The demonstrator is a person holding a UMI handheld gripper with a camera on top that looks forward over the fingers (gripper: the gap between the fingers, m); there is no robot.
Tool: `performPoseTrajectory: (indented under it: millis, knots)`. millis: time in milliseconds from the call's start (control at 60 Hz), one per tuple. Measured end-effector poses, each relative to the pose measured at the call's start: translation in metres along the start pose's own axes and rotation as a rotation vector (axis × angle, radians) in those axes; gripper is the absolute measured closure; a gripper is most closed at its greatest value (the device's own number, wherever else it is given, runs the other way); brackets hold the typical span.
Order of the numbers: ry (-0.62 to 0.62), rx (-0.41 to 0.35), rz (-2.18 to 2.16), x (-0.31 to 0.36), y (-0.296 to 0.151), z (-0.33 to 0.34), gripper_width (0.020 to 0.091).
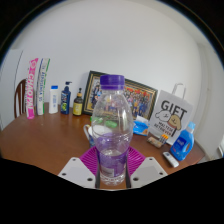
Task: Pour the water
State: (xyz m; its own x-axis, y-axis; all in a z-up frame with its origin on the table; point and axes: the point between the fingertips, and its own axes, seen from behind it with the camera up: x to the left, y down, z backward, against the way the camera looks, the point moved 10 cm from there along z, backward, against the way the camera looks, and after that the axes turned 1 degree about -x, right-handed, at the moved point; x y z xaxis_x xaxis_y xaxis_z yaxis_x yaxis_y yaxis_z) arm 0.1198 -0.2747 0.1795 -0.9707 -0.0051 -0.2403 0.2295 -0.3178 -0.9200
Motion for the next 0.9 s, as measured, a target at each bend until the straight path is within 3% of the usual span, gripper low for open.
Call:
performPoseTrajectory:
  millis: [367, 700, 900]
  knots:
    - [0.207, 0.061, 0.742, -0.103, -0.054, -0.100, 0.0767]
    - [0.268, 0.107, 1.428, -0.113, -0.051, -0.155, 0.0769]
    - [0.284, 0.119, 1.619, -0.108, -0.053, -0.164, 0.0765]
